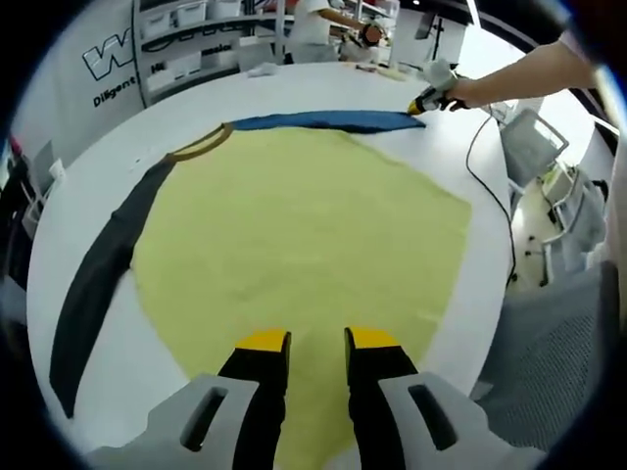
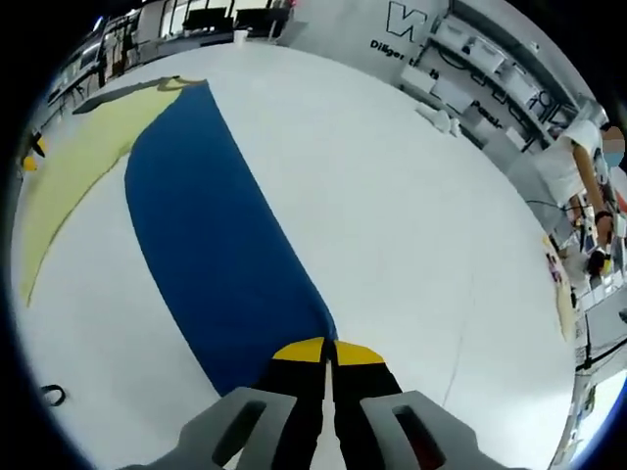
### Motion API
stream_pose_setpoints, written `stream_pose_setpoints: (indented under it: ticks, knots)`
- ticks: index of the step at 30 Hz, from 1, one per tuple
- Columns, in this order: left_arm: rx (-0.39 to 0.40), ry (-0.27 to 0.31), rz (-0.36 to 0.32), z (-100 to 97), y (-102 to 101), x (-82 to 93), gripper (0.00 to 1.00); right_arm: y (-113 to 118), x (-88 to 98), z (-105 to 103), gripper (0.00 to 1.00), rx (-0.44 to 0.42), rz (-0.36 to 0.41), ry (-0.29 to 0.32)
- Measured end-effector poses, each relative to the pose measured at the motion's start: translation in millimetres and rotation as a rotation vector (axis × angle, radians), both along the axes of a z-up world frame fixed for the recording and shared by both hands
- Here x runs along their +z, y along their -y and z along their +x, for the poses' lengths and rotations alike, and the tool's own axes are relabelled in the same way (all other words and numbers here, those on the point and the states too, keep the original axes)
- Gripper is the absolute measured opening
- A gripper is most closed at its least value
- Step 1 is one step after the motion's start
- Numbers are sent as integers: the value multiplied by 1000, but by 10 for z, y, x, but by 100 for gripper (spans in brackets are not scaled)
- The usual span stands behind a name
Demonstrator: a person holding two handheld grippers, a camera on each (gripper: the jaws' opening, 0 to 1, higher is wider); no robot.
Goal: Fold the garment on the visible template until the final outline fits inside the template.
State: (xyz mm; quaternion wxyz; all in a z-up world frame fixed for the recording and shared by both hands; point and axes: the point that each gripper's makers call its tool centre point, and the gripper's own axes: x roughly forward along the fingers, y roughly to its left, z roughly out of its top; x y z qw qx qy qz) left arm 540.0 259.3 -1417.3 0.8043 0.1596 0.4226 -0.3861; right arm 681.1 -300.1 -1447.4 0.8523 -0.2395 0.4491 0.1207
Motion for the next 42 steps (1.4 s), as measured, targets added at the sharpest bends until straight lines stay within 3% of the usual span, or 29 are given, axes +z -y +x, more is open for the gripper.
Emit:
stream_pose_setpoints:
  ticks: [13,22,28,42]
  knots:
    - [23,-5,3,37,26,0,25,59,25,401,0,67,-52,12]
    - [26,-5,6,47,19,0,24,-7,81,340,0,94,-116,3]
    - [31,-1,8,52,-1,11,24,13,105,420,0,97,-128,-23]
    - [45,13,0,66,-9,51,24,112,98,245,0,65,-175,-77]
